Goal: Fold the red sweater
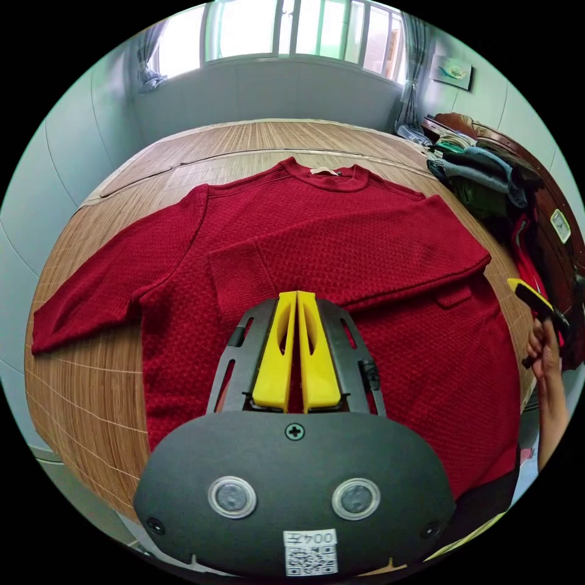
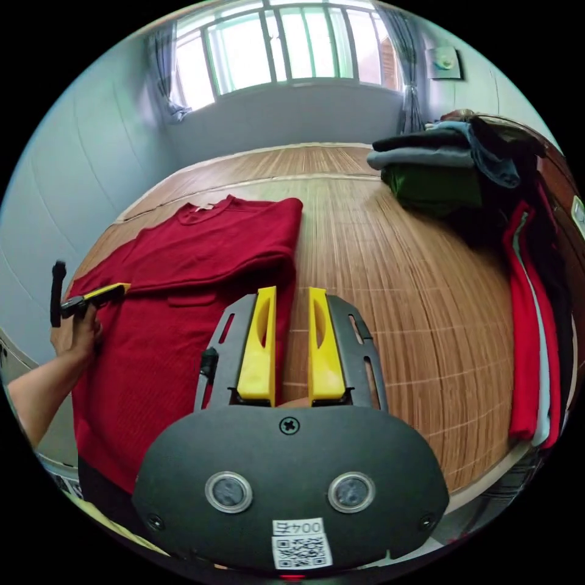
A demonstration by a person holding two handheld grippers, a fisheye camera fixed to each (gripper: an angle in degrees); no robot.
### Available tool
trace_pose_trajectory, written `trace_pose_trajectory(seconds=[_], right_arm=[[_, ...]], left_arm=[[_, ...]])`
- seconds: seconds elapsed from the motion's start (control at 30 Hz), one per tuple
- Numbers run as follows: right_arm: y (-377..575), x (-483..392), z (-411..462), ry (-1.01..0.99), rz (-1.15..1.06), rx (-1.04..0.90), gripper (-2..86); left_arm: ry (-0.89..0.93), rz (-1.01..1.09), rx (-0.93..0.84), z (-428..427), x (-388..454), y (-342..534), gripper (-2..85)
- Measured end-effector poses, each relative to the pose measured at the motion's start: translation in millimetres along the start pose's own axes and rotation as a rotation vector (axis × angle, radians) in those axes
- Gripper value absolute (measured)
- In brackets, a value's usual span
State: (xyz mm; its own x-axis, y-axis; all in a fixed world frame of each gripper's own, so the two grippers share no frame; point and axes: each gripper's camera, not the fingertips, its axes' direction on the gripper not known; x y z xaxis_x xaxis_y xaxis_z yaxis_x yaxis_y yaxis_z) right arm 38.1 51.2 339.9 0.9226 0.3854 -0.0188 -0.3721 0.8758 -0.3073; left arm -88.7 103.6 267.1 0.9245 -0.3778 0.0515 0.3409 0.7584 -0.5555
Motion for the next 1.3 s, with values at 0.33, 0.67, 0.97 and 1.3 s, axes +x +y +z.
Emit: trace_pose_trajectory(seconds=[0.33, 0.67, 0.97, 1.3], right_arm=[[-50, -13, 58, -0.01, -0.14, -0.089, 8.3], [-44, -31, 62, 0.182, -0.445, -0.076, 5.5], [-57, 11, -3, -0.068, -0.197, 0.04, 7.9], [-60, -30, 59, 0.087, -0.34, -0.119, 6.0]], left_arm=[[0.019, -0.01, 0.0, 2, -1, 9, 0.6], [0.045, -0.024, 0.0, 2, -5, 16, 0.5], [0.046, -0.025, 0.0, -2, -9, 21, 0.5], [0.062, -0.033, -0.001, -8, -22, 25, 0.6]])
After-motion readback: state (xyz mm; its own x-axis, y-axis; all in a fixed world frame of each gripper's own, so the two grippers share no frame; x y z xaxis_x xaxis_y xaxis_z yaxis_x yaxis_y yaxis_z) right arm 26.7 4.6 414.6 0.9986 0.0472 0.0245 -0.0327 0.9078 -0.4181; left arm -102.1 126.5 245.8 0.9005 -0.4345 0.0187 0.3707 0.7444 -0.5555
